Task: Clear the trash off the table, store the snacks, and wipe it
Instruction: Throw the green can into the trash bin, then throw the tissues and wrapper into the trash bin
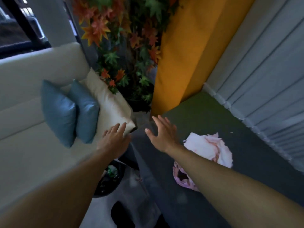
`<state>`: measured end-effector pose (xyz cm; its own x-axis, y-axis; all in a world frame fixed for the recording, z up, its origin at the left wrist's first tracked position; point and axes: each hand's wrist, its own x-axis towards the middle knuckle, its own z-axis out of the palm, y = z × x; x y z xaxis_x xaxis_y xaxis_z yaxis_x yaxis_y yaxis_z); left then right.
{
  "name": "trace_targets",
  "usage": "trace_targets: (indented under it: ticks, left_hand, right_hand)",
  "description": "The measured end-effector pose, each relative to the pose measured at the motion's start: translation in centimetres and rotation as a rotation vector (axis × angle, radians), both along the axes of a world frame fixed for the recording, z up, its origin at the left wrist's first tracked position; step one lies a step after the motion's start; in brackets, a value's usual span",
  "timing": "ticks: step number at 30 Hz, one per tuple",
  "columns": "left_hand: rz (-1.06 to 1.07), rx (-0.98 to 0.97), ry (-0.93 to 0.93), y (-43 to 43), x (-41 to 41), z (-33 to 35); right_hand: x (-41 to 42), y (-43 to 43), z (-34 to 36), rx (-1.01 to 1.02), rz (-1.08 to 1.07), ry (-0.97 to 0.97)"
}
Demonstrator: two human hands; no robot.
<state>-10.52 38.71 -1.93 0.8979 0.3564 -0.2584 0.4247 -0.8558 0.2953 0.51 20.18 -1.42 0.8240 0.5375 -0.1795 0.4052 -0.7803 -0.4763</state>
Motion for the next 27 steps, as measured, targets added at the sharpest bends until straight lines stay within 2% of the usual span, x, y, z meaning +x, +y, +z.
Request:
trace_targets:
  ticks: [5, 14, 20, 27]
  left_hand:
    - [-0.121, -0.016, -0.035, -6.2, 3.1, -0.1]
    - [-0.326, -0.069, 0.054, -15.3, 6.4, -1.7]
    - [-0.391, -0.104, 0.076, -18.9, 7.0, -3.0]
    - [-0.425, -0.163, 0.106, -20.9, 7.3, -3.6]
  right_hand:
    - [1.6, -7.2, 0.5, -0.039, -0.141, -0.01]
    - [3.3, -17.8, -1.4, -0.183, -0.398, -0.008]
    - [4.5, -20.9, -3.7, -0.201, -0.41, 0.159]
    - [4.1, -22.1, -5.0, -0.079, -0.384, 0.108]
